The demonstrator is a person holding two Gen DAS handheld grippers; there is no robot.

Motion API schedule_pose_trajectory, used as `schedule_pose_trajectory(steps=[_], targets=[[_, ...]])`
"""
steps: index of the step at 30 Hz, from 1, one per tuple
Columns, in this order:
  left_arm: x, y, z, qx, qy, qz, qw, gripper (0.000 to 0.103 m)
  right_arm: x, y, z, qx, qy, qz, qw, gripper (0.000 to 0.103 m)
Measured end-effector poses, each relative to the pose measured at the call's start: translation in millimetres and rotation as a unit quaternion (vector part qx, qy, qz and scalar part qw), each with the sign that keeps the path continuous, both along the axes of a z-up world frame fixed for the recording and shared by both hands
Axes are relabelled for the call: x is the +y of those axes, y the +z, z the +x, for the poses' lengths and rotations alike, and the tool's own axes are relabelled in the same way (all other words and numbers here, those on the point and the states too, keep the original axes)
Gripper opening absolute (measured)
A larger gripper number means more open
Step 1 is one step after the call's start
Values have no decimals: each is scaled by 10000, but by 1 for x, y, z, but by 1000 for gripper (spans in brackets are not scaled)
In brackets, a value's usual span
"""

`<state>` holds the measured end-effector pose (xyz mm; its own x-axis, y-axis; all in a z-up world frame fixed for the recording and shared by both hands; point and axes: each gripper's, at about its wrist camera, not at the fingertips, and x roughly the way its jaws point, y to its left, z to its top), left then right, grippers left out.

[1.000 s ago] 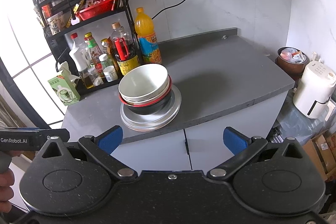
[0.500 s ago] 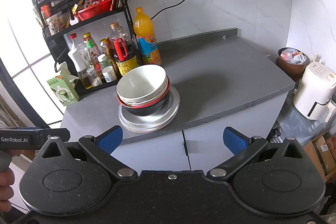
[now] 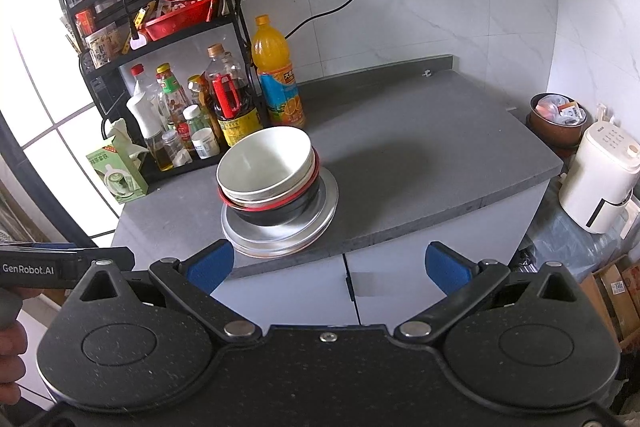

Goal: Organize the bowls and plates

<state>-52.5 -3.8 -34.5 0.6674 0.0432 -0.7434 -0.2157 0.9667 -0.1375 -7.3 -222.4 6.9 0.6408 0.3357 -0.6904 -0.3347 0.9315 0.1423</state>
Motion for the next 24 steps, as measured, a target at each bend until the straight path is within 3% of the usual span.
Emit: schedule_pose_trajectory(steps=[24], targets=[[-24, -2, 28, 141, 187, 95, 9997, 102, -14, -7, 28, 127, 216, 56, 9997, 103]])
